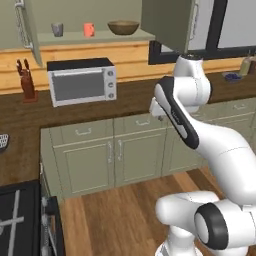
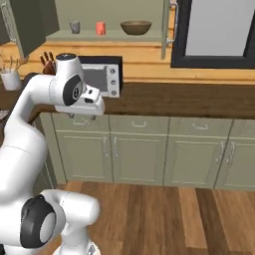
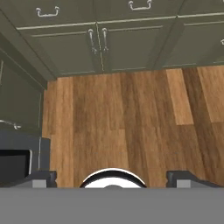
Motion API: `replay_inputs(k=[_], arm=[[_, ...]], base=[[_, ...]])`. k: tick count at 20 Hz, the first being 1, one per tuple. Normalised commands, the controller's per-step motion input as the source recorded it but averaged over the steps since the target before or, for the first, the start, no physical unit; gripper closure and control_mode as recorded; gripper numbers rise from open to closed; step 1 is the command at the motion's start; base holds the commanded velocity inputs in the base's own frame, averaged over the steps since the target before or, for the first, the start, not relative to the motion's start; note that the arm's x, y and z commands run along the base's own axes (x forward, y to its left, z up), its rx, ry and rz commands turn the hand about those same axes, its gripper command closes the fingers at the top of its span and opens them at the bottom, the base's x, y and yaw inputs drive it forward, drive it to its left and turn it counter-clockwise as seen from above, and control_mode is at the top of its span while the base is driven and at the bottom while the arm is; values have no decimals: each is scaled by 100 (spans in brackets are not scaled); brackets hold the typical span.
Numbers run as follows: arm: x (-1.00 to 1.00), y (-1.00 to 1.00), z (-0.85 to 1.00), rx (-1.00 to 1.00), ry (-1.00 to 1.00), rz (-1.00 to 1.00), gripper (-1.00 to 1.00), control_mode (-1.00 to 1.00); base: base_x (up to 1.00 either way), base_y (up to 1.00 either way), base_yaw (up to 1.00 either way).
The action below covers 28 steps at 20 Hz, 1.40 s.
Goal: Gather all objects into one cabinet and sort the glasses and bowls to opposite sides.
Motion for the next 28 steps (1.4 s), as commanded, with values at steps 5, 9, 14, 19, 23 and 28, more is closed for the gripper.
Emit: replay_inputs(k=[5,9,14,19,23,28], arm=[[0,0,0,0,0,0,-100,100],[0,0,0,0,0,0,-100,100],[0,0,0,0,0,0,-100,100],[0,0,0,0,0,0,-100,100],[0,0,0,0,0,0,-100,100],[0,0,0,0,0,0,-100,100]], base=[[-24,-100,-6],[10,-100,23],[10,-100,24],[10,-100,18],[10,-100,18],[8,-100,19]])
